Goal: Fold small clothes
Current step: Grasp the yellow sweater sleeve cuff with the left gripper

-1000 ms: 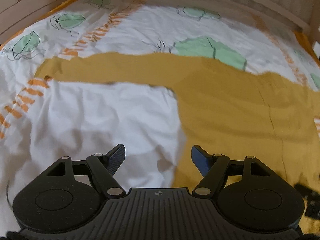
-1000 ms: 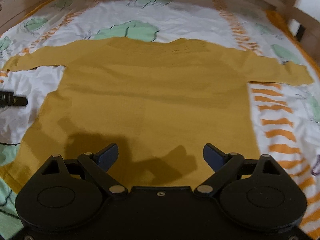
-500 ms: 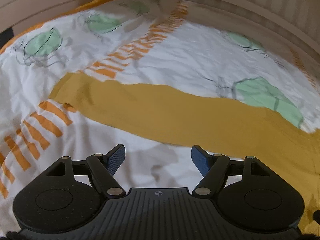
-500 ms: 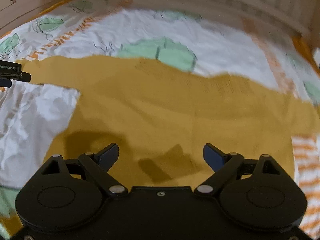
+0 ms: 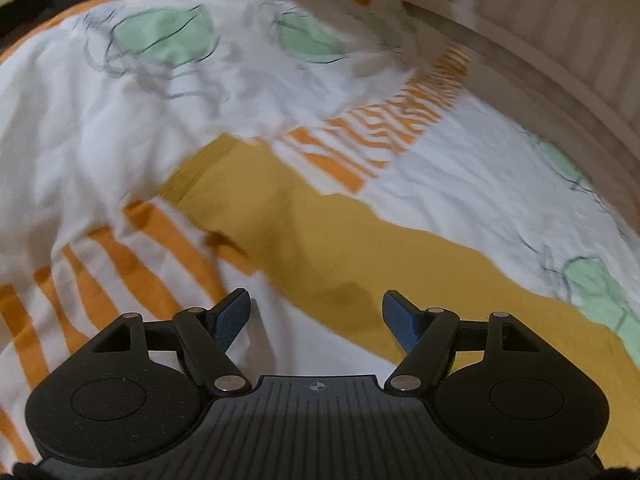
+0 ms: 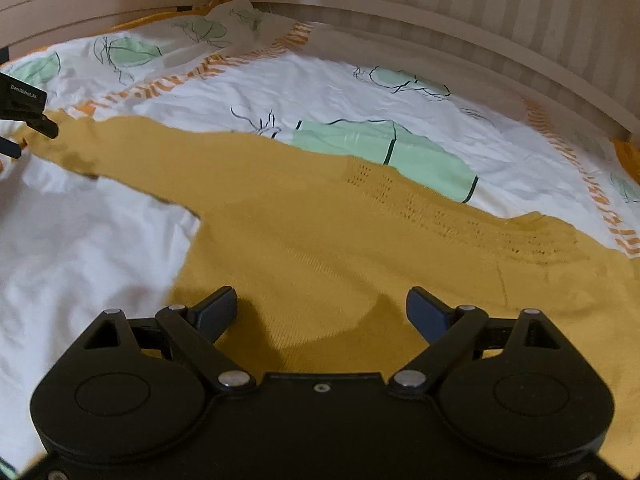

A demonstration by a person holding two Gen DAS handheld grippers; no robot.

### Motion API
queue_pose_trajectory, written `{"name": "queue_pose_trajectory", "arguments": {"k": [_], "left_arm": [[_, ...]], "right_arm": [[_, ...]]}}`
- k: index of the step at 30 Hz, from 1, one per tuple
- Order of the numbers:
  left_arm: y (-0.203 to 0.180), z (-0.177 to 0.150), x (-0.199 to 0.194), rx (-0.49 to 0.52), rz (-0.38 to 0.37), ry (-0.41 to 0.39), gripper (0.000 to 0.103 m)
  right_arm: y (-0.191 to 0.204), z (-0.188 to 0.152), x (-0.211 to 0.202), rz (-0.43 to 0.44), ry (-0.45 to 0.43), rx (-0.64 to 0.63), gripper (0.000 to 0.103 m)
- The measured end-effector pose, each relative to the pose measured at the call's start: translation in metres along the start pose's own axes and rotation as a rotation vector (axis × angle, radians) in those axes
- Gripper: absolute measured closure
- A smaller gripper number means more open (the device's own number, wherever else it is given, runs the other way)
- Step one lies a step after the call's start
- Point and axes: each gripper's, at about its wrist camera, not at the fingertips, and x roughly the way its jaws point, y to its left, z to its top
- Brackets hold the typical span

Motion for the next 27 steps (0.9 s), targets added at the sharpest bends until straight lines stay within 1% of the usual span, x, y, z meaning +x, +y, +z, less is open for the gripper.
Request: {"name": "queue_pose_trajectory", "arguments": {"k": [2,4,6,8,11,13,14,16,21,23,25,26,27], "left_arm": [[0.011,-0.001,0.006,-0.025,-0.038,-0.014,0.031],[0.021,-0.002,0.005,-0.048,-0.076,-0.074,0.031],[0.029,0.001,0.006,-0.086,-0.089,-0.107,0.031],[0.035,0.004,0.011,-0.098,-0.082,-0.113,0.031],[0.036,0.009,0.02,-0.067,-0.073,-0.116,0.031],[0.034,0.011,0.025,-0.026,-0.071,-0.121,0.028],[0.033,0.012,0.027,-0.011,-0.071,-0.121,0.025],[0.031,0.014,0.031,0.009,-0.07,-0.117,0.022],[0.019,0.019,0.039,0.056,-0.034,-0.076,0.012],[0.015,0.02,0.04,0.088,-0.025,-0.066,0.012],[0.013,0.02,0.04,0.107,-0.022,-0.079,0.019],[0.013,0.02,0.039,0.107,-0.023,-0.088,0.03],[0.013,0.02,0.037,0.103,-0.02,-0.094,0.045]], "right_arm": [[0.001,-0.004,0.0,0.006,-0.018,0.002,0.01],[-0.001,-0.005,0.001,0.015,-0.022,0.02,0.006],[-0.004,-0.005,0.005,0.026,-0.002,0.045,0.001],[-0.009,-0.006,0.009,0.052,0.02,0.082,0.001],[-0.013,-0.008,0.011,0.074,0.028,0.112,0.001],[-0.011,-0.009,0.011,0.069,0.032,0.107,0.001],[-0.01,-0.009,0.011,0.066,0.034,0.104,0.001],[-0.01,-0.009,0.012,0.067,0.037,0.106,0.0],[-0.011,-0.009,0.013,0.073,0.042,0.115,0.0],[-0.01,-0.009,0.013,0.072,0.044,0.114,0.0],[-0.011,-0.008,0.014,0.075,0.045,0.116,0.0],[-0.012,-0.008,0.014,0.077,0.046,0.118,0.0],[-0.013,-0.008,0.014,0.08,0.046,0.12,0.0]]}}
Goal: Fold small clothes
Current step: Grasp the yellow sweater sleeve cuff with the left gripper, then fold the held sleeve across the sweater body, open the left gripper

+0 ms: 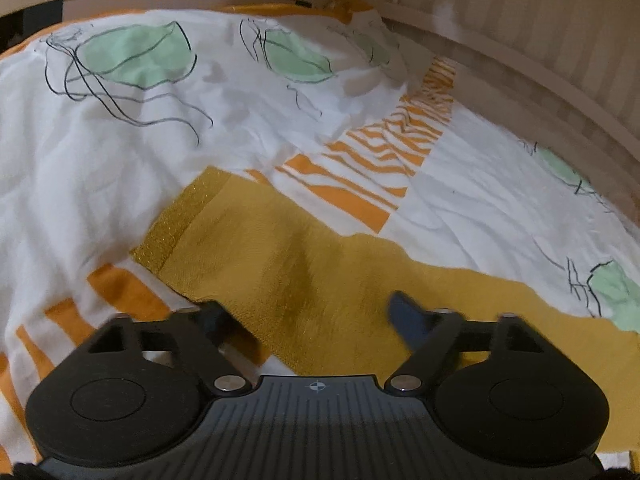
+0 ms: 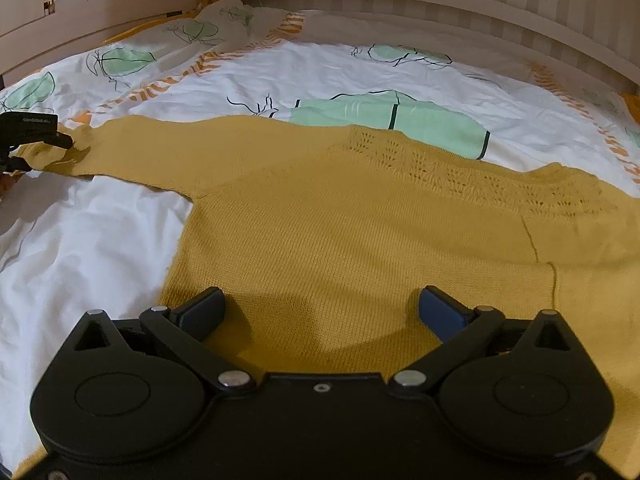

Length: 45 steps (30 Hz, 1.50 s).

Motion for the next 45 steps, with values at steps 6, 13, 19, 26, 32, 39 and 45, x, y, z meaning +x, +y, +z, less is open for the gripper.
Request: {"name": "queue_pose_trajectory", "arguments": {"k": [6,13,19,26,32,39,45], "left_arm": [[-0.002,0.014,-0.01,-0.077,-0.005,-0.009,0.1],[-0.057,0.033,-0.057,-0.022,-0.094,-0.078,0.1],[-0.148,0.039,-0.103,0.08,-0.227,-0.104,0.1],[-0.276,0.004,-0.132,0.215,-0.406,-0.072,0.099],[-0.363,-0.054,-0.125,0.283,-0.506,0.035,0.099],[-0.429,-0.123,-0.101,0.423,-0.519,0.17,0.098],[-0.444,-0.155,-0.111,0.529,-0.559,0.212,0.069]], "right_arm": [[-0.003,0.004,-0.001,0.017,-0.004,0.008,0.007],[-0.013,0.017,-0.029,0.062,-0.039,-0.056,0.031],[-0.057,0.019,-0.071,0.065,-0.044,-0.091,0.03],[-0.137,0.006,-0.116,-0.003,0.021,-0.014,0.029],[-0.186,-0.012,-0.14,-0.103,0.015,0.078,0.028],[-0.221,-0.024,-0.131,-0.14,0.03,0.185,0.028],[-0.237,-0.026,-0.128,-0.168,0.047,0.214,0.028]]}}
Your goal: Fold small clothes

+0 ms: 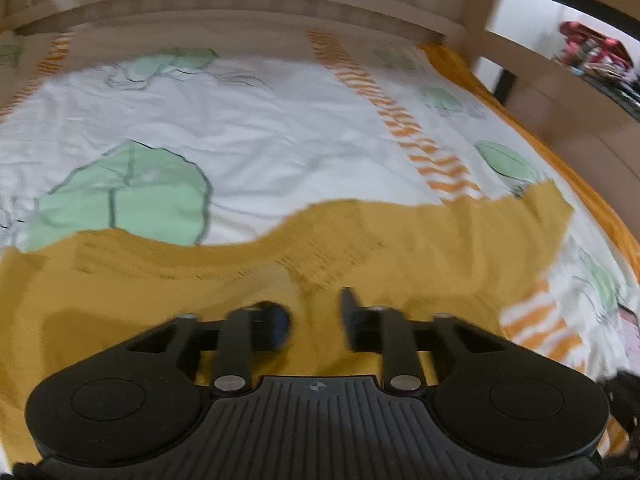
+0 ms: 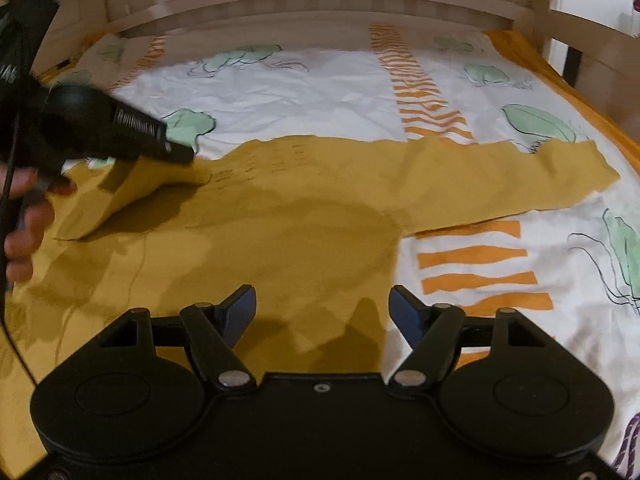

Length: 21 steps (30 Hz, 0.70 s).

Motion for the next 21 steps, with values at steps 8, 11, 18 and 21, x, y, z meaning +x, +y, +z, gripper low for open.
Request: {"name": "queue_pose_trajectory", "arguments": {"k": [8,11,18,21], "left_arm": [[-0.008,-0.012,-0.007,0.017,-0.075,-0.034,0.06],[-0.007,-0.018,-0.012,0.007,-0.108,-0.03,0.059],[-0.006,-0.044,-0.006,0.066,-0.157,0.08,0.051],[-0.006,-0.061,-0.003,0.097,-0.183,0.121,0.046]], "right_arm": [[-0.007,0.004,0.002,-0.016,-0.004,0.032,0.028],[-0.011,0.005,0.005,-0.025,0.001,0.04,0.028],[-0.013,0.003,0.01,-0.029,0.022,0.054,0.028],[-0.013,0.001,0.011,-0.039,0.024,0.039,0.028]]}}
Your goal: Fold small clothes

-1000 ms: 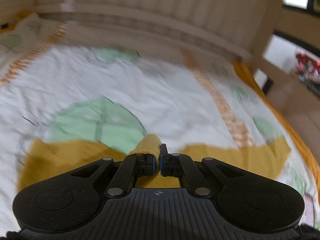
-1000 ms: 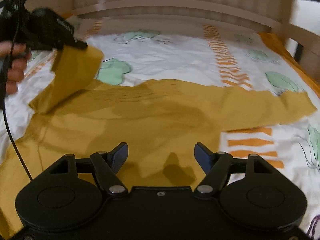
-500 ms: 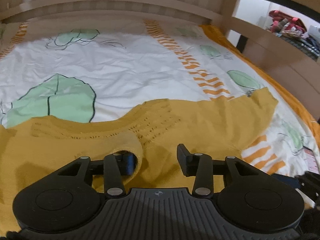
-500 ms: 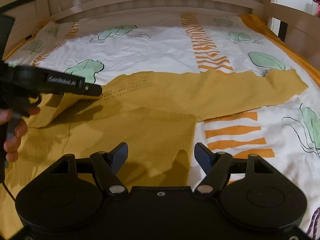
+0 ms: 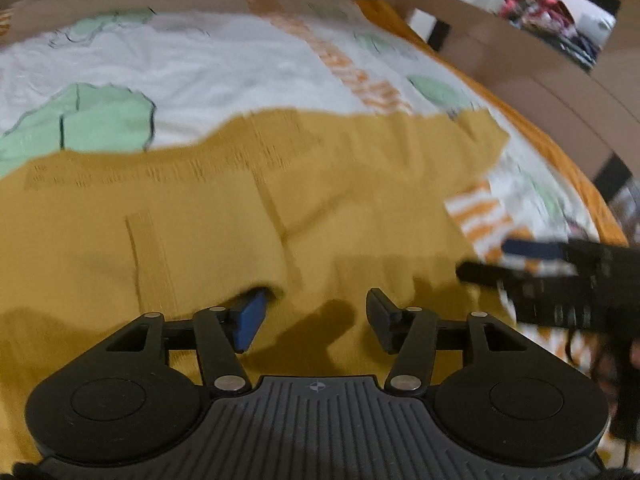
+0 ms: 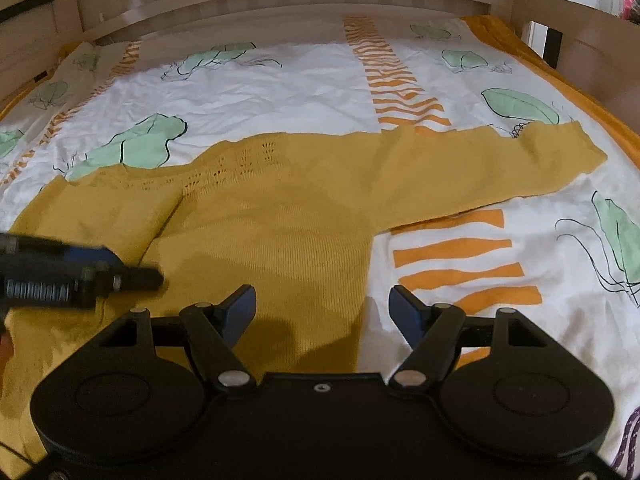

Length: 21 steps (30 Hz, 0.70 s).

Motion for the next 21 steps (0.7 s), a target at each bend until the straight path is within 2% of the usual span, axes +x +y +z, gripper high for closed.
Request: {"name": "queue_pose_trajectory", "arguments": {"k": [2,5,7,10,13,15,18,21], "left_arm": [[-0.001,-0.011,-0.002,0.027,-0.001,0.012,0.044],[-0.001,-0.027,-0.017,0.071,-0.006,-0.01,0.044],[0.002,-0.035,-0.029,0.09,0.016,-0.012,0.044],[0.013,-0.044,-0.048,0.109,0.097,-0.024,0.044],[0.03,-0.053,-0.066,0.096,0.217,-0.039,0.044],[0.042,-0.059,-0.075,0.066,0.279,-0.05,0.044],[0.065,-0.073,-0.084,-0.049,0.347,-0.079,0.044],[0.092,-0.085,-0.085,-0.201,0.355,-0.089,0.044]], "right_arm": [[0.0,-0.002,0.001,-0.012,0.0,-0.008,0.028],[-0.002,-0.004,0.002,-0.017,-0.006,-0.005,0.028],[-0.001,-0.006,0.001,-0.019,-0.015,-0.009,0.028],[0.005,-0.009,0.0,-0.025,-0.034,-0.031,0.028],[0.013,-0.011,-0.002,-0.018,-0.061,-0.051,0.028],[0.022,-0.011,-0.006,-0.009,-0.081,-0.065,0.028],[0.041,-0.007,-0.012,0.008,-0.111,-0.11,0.028],[0.069,-0.002,-0.013,-0.001,-0.132,-0.202,0.028]]}}
